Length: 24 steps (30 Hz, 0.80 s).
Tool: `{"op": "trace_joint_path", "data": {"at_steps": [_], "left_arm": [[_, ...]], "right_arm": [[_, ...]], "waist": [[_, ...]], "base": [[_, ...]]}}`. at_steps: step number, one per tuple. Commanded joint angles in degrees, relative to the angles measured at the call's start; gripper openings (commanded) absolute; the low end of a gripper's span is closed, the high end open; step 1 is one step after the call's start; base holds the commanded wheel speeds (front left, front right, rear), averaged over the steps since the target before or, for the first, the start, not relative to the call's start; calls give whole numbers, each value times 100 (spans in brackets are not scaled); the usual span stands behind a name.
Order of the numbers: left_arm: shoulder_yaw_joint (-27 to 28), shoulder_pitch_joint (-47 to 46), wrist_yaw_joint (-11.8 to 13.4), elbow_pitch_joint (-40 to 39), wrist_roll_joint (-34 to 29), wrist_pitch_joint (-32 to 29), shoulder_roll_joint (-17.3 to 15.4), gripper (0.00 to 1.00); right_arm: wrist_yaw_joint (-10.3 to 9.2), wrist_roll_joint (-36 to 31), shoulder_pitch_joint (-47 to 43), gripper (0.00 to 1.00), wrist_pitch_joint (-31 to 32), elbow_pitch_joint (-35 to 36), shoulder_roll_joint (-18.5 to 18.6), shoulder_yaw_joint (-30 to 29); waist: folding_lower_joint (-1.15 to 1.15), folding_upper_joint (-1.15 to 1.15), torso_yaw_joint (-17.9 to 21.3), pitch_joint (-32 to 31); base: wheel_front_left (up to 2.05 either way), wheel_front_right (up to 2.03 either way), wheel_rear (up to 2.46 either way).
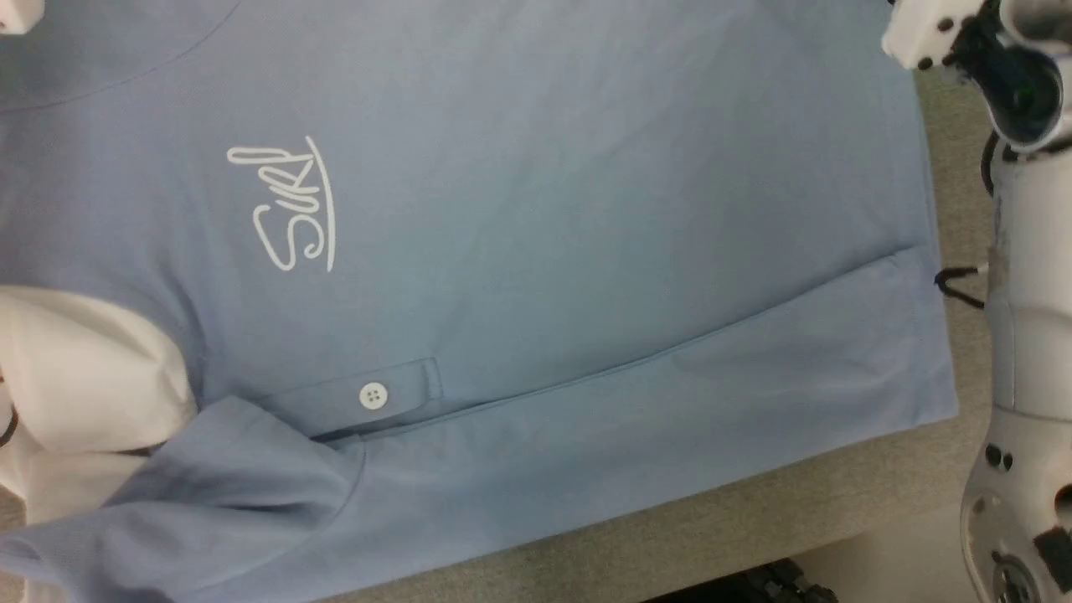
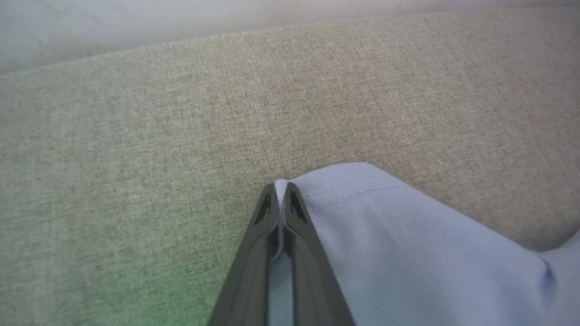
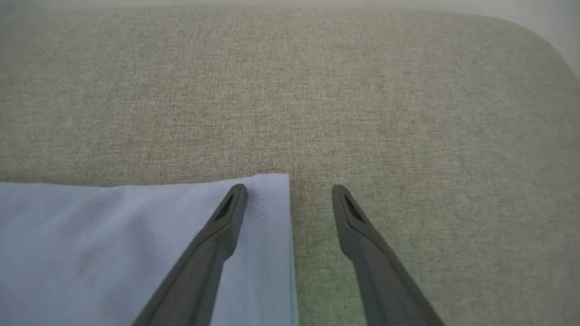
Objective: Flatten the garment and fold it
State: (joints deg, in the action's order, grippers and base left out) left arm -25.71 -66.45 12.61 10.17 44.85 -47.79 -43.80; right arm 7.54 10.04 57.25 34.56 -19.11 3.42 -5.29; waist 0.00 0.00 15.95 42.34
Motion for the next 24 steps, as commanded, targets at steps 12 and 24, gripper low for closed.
{"op": "trace_joint_path", "data": {"at_steps": [12, 24], "left_arm": [[-163, 6, -219, 226, -17, 234, 212, 0], [203, 986, -726, -167, -142, 2623, 231, 0]], "right_arm": [[-5, -730, 668, 0, 1558, -868, -52, -290], [-5, -120, -219, 0, 1, -66, -42, 126]], "waist": [[0, 0, -312, 84], [0, 0, -487, -764]], "base": [[0, 0, 0], [0, 0, 0]]}}
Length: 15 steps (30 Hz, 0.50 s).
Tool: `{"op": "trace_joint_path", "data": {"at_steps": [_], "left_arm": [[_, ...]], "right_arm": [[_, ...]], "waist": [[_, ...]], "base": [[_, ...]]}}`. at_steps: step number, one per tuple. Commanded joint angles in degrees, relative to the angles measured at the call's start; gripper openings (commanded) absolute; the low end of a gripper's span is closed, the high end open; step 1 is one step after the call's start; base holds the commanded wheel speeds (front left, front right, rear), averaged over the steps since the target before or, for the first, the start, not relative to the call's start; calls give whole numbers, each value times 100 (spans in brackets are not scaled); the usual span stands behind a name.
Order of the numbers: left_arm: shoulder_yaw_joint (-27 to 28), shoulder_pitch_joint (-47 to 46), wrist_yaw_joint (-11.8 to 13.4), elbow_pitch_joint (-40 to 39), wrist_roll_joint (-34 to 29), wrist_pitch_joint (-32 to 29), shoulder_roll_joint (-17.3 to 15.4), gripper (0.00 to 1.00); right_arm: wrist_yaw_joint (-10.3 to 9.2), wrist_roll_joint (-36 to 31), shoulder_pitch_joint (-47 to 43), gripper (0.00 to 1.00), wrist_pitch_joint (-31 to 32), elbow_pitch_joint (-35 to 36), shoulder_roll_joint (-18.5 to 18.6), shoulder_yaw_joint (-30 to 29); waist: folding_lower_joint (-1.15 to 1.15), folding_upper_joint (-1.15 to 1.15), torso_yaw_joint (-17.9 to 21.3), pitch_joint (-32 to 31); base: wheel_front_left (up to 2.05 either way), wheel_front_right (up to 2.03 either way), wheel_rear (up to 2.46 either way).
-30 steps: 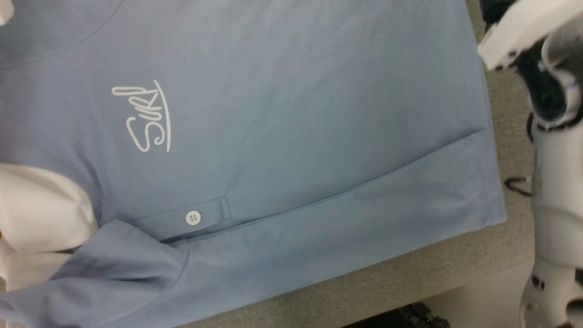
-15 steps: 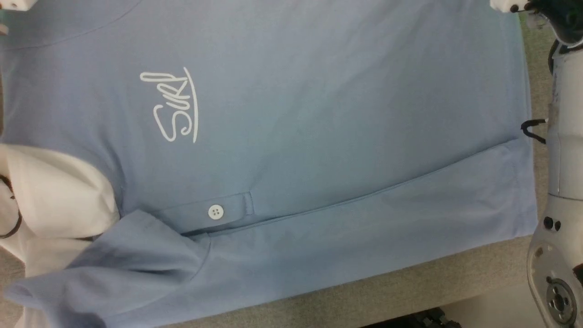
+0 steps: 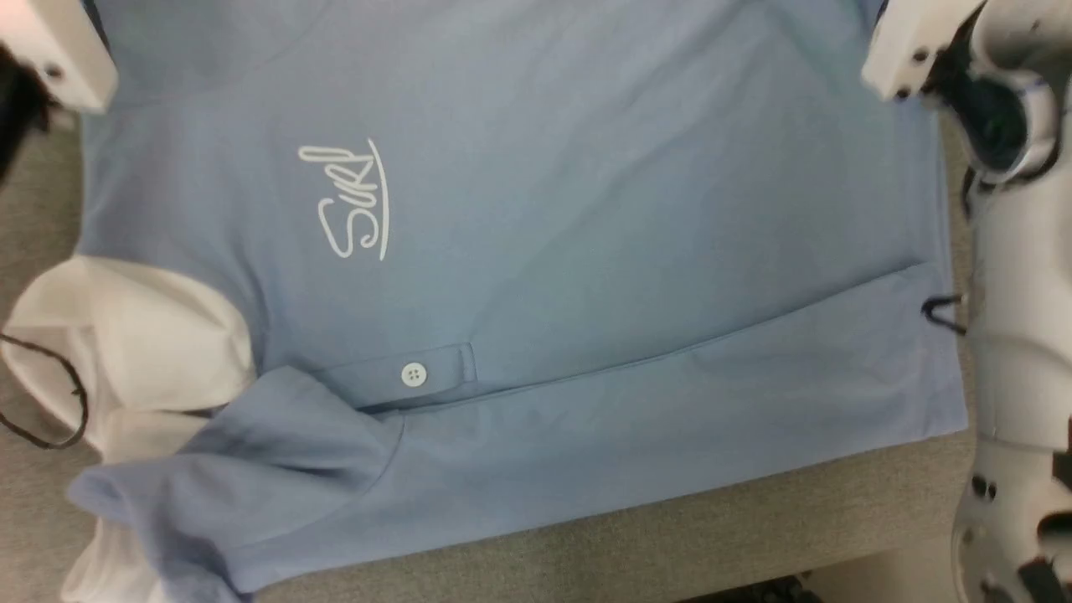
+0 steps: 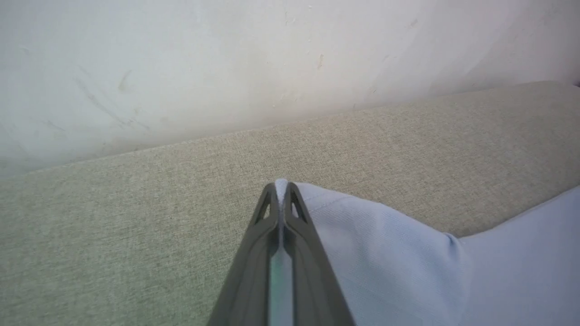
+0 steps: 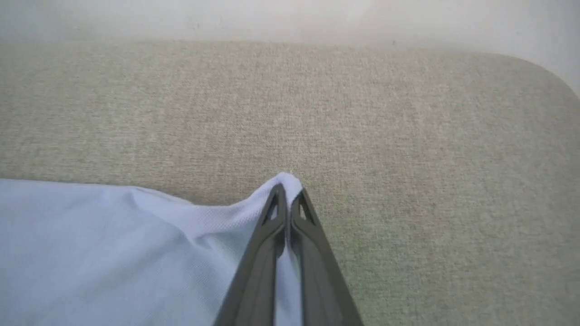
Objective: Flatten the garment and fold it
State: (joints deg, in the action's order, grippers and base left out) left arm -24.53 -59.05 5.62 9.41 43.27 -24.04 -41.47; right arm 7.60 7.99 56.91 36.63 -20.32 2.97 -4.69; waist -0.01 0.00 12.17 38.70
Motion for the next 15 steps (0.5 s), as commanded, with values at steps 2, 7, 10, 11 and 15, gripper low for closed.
{"op": "trace_joint_path", "data": {"at_steps": [2, 7, 10, 11, 15], "left_arm": [[138, 423, -38, -182, 44, 441, -11, 0], [426, 1526, 112, -766, 258, 1215, -14, 0], [553, 2291, 259, -1149, 394, 1507, -30, 0], [590, 2545, 302, -1277, 462, 1578, -23, 0], [705, 3544, 511, -1695, 709, 1767, -3, 0]], "right_arm": [[-11, 149, -305, 0, -373, 97, 23, 123], [-11, 479, -968, 0, -1153, 250, 288, 481], [-11, 642, -1402, 0, -1498, 322, 488, 632], [-11, 688, -1536, 0, -1592, 339, 551, 662], [-11, 838, -2000, 0, -1885, 327, 762, 723]], "waist": [[1, 0, -132, -507], [1, 0, -297, -1143], [1, 0, -402, -1505], [1, 0, -431, -1605], [1, 0, -517, -1955]], "base": [[0, 0, 0], [0, 0, 0], [0, 0, 0], [0, 0, 0], [0, 0, 0]]}}
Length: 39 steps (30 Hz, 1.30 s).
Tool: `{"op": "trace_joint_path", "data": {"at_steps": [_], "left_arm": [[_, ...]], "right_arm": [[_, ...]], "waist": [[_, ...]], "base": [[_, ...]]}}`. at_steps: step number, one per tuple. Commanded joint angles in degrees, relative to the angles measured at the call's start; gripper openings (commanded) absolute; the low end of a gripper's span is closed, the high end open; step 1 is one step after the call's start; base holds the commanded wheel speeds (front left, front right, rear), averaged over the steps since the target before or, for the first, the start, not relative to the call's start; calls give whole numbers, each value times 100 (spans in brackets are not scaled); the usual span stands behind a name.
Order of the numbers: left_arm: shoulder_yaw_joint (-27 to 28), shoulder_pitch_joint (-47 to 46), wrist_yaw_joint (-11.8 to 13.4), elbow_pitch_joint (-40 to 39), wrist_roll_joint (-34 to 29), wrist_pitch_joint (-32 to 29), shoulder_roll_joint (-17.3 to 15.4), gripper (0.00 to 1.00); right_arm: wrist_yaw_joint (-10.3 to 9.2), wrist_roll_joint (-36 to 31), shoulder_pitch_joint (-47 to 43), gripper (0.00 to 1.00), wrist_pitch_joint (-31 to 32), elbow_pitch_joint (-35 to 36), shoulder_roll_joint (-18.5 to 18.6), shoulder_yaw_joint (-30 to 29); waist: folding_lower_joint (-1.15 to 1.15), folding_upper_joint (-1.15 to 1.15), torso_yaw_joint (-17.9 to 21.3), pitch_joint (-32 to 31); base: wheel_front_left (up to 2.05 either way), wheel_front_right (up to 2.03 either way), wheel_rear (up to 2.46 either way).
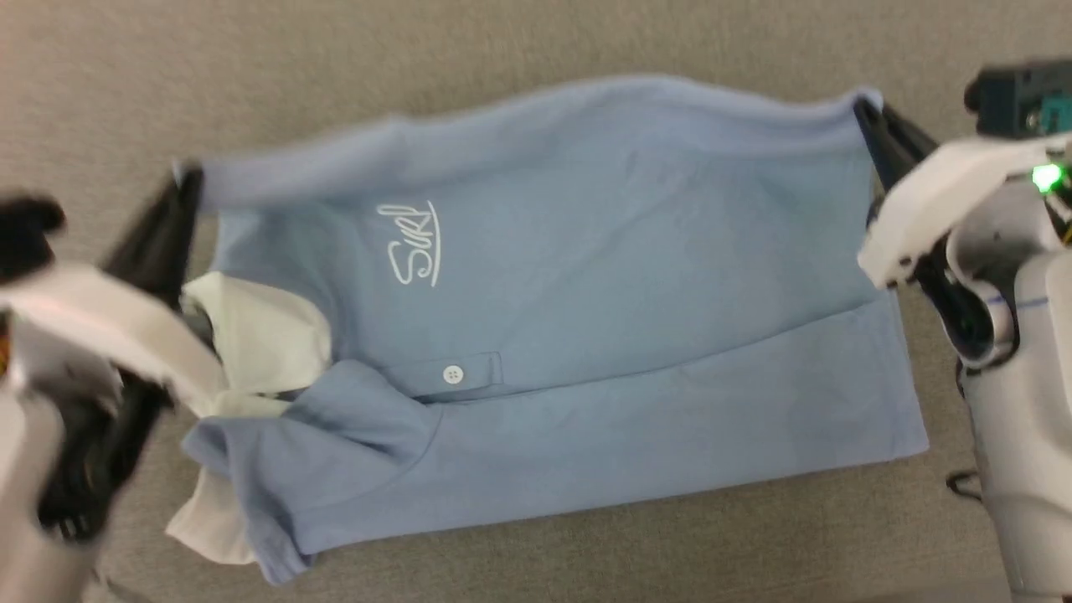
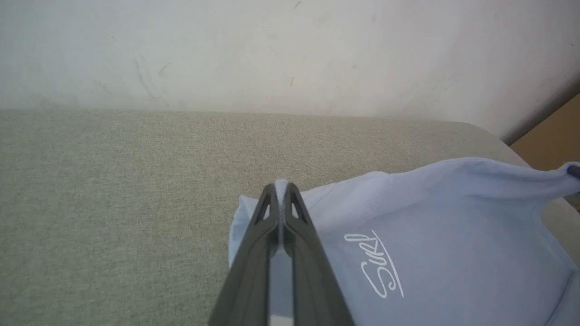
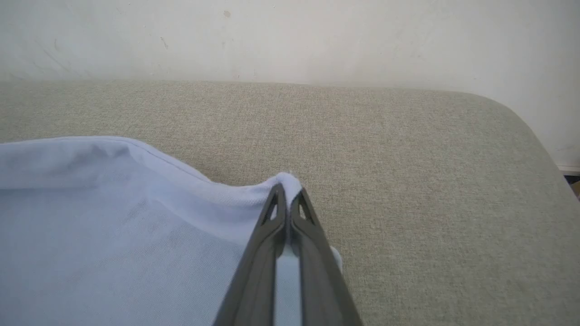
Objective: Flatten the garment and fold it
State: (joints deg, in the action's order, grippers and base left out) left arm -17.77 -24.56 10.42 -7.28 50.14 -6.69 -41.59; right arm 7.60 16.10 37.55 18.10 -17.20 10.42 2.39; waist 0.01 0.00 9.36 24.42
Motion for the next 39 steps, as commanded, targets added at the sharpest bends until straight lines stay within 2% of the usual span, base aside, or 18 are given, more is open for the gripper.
{"op": "trace_joint_path", "data": {"at_steps": [1, 6, 11, 18, 26, 27, 28, 29, 35, 39], "left_arm": [[39, 343, 77, -116, 90, 51, 20, 0], [37, 1417, 247, -469, 361, 179, 110, 0], [-64, 2235, 248, -587, 639, 337, 333, 0], [-456, 2791, 26, -180, 843, 456, 735, 0], [-775, 2675, -307, 531, 757, 537, 960, 0], [-805, 2663, -326, 599, 752, 530, 980, 26], [-834, 2658, -339, 656, 750, 524, 1003, 62], [-866, 2658, -353, 700, 748, 512, 1020, 100], [-924, 2607, -369, 776, 476, 872, 1120, 100], [-904, 2523, -235, 802, 99, 1355, 1210, 100]], "right_arm": [[-11, 59, -182, 0, -43, -7, 56, 16], [-11, 154, -663, 0, 142, -67, 299, -17], [-11, 23, -1054, 0, 431, -42, 611, 46], [-11, -213, -1518, 0, 714, -308, 800, 224], [-11, -273, -1713, 0, 664, -810, 660, 159], [-11, -255, -1728, 9, 649, -850, 633, 121], [-11, -249, -1752, 33, 633, -870, 616, 103], [-11, -232, -1787, 100, 629, -881, 601, 87], [-11, -61, -2216, 100, 514, -604, 410, -348], [-11, -60, -2625, 100, 394, -155, 214, -696]], "waist": [[-1, 0, -260, -601], [-1, 0, -368, -823], [-1, 0, -455, -916], [-1, 0, -539, -963], [-1, 0, -630, -1004], [-1, 0, -635, -1035], [-1, 0, -641, -1071], [-1, 0, -646, -1110], [-1, 0, -728, -1421], [-1, 0, -779, -1582]], "base": [[0, 0, 0], [0, 0, 0], [0, 0, 0], [0, 0, 0], [0, 0, 0], [0, 0, 0], [0, 0, 0], [0, 0, 0], [0, 0, 0], [0, 0, 0]]}}
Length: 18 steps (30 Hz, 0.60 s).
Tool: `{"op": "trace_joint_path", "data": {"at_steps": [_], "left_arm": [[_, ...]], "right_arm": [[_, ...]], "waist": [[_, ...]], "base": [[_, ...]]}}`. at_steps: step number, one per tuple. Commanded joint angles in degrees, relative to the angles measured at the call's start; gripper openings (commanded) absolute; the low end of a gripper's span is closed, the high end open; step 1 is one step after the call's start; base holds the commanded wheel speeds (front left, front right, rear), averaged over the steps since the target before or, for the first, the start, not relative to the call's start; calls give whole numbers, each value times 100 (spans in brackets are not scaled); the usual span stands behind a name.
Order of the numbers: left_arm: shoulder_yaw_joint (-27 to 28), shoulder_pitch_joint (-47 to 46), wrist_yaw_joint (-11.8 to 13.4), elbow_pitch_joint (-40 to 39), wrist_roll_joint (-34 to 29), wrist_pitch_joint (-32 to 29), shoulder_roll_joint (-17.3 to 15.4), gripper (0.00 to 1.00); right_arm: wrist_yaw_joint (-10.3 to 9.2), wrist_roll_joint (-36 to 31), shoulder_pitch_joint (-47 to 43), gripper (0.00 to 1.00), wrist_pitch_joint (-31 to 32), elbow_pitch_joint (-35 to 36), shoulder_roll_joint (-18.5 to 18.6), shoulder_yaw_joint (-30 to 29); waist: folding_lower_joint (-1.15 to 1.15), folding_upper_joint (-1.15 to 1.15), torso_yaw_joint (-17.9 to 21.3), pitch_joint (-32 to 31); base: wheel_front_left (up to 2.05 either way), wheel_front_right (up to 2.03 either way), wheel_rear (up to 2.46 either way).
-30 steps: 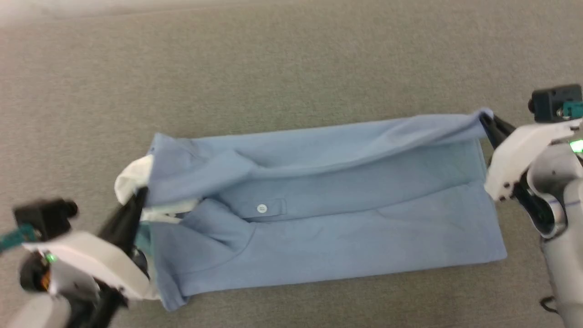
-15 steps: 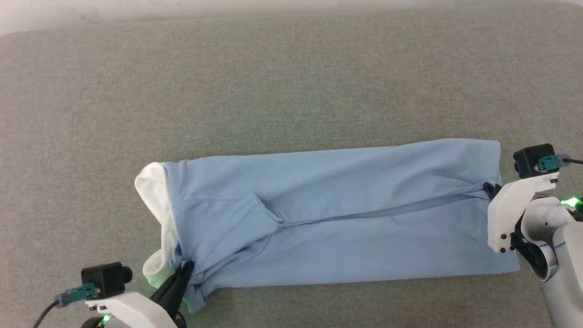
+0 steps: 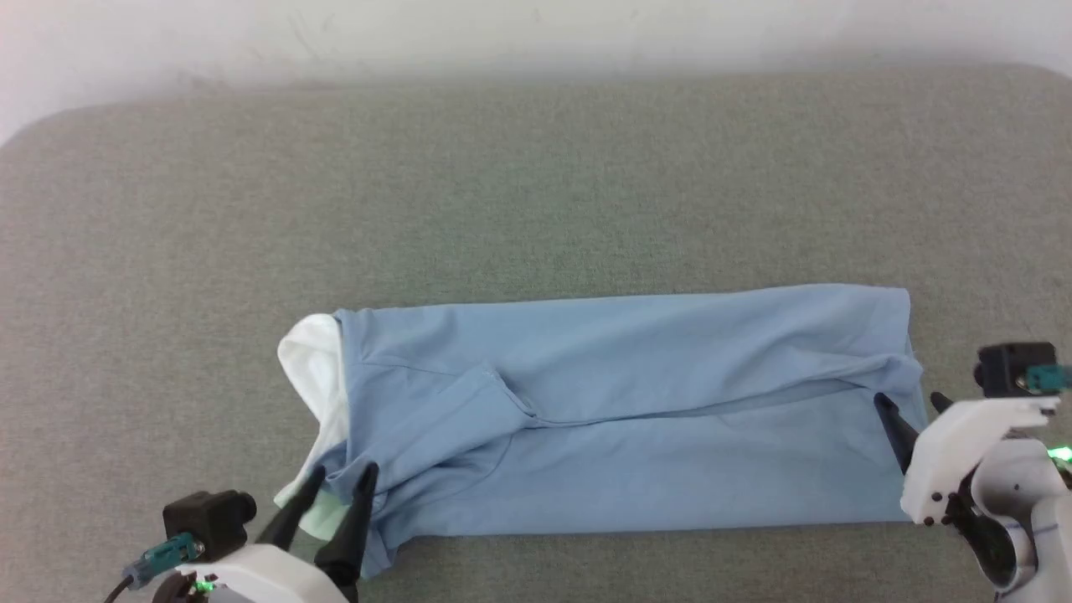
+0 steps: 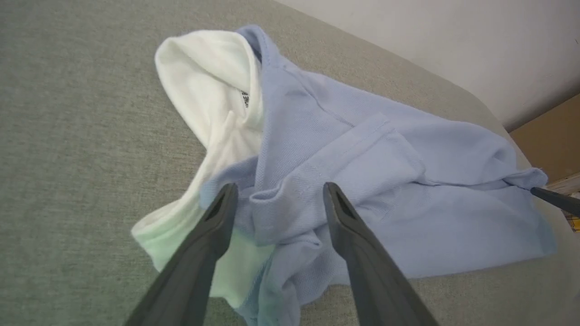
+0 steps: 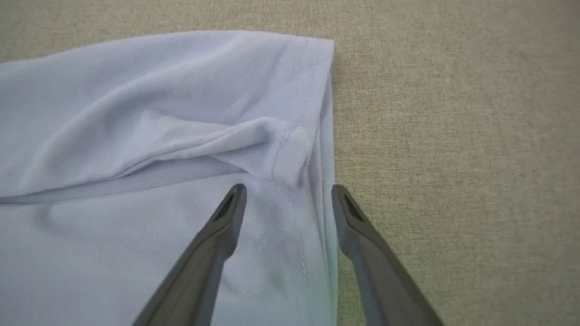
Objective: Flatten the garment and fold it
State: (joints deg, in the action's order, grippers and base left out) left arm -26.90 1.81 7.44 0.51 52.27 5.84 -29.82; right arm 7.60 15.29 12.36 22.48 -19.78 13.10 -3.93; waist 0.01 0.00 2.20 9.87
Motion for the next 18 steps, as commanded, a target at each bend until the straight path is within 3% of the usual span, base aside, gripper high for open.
{"op": "trace_joint_path", "data": {"at_steps": [1, 6, 12, 18], "left_arm": [[19, -147, 126, 42, -219, 228, 61, 100], [161, -390, 391, 182, -704, 735, 224, 100], [589, -836, 604, 207, -1570, 909, 509, 100], [1224, -1106, 401, 118, -2585, 914, 1067, 100]], "right_arm": [[-11, 9, -200, 100, -75, 241, -117, -139], [-11, -21, -482, 100, -409, 894, -409, -487], [-11, -80, -423, 100, -833, 1211, -734, -923], [-11, -69, -164, 100, -892, 885, -928, -1297]], "waist": [[-1, 0, -75, -157], [-1, 0, -118, -239], [-1, 0, -182, -285], [-1, 0, -253, -233]], "base": [[0, 0, 0], [0, 0, 0], [0, 0, 0], [0, 0, 0]]}}
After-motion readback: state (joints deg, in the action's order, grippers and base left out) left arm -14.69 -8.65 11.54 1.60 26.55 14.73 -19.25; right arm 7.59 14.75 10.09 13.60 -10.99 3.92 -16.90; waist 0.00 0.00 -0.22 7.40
